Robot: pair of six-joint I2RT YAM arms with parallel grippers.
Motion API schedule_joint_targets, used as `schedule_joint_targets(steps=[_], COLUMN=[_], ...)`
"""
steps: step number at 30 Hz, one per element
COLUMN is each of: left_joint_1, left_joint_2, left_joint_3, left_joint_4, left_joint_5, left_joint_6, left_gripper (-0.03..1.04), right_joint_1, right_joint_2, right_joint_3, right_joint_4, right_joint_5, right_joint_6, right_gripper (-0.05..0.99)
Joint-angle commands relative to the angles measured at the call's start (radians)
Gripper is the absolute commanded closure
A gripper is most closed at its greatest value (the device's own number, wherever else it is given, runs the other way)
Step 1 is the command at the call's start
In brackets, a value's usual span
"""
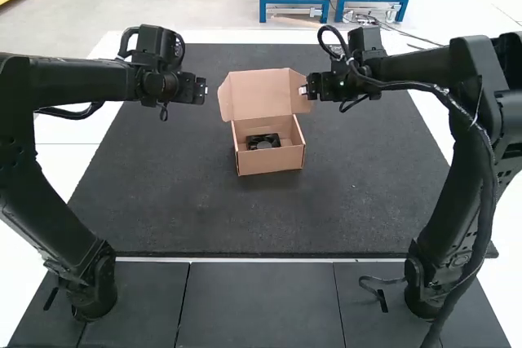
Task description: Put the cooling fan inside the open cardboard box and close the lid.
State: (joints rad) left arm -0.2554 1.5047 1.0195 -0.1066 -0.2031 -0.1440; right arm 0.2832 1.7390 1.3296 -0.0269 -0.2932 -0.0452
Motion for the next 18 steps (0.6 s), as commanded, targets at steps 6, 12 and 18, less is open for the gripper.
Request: schedule_joint_targets(steps=[6, 12, 18], left_joint_1=[-0.001, -0.001, -0.004], left_joint_2=[0.043, 0.084, 0.107], left_joint_3=[0.076, 0.114, 0.131], left_joint_4=[0.018, 0.018, 0.019], left_joint_5=[-0.007, -0.004, -0.002], left_joint_6=[-0.005, -0.005, -0.006], left_gripper=[0.04, 0.04, 0.04], right_joint_1=[0.024, 0.042, 0.042], right_joint_2=[0.04, 0.067, 0.079], right_joint_3=[0.094, 0.138, 0.148], right_joint_4=[0.008, -0.021, -0.053], right_joint_5=[-0.02, -0.02, -0.027], right_joint_6=[0.005, 0.01, 0.01], right_gripper=[0.08, 0.2, 0.29])
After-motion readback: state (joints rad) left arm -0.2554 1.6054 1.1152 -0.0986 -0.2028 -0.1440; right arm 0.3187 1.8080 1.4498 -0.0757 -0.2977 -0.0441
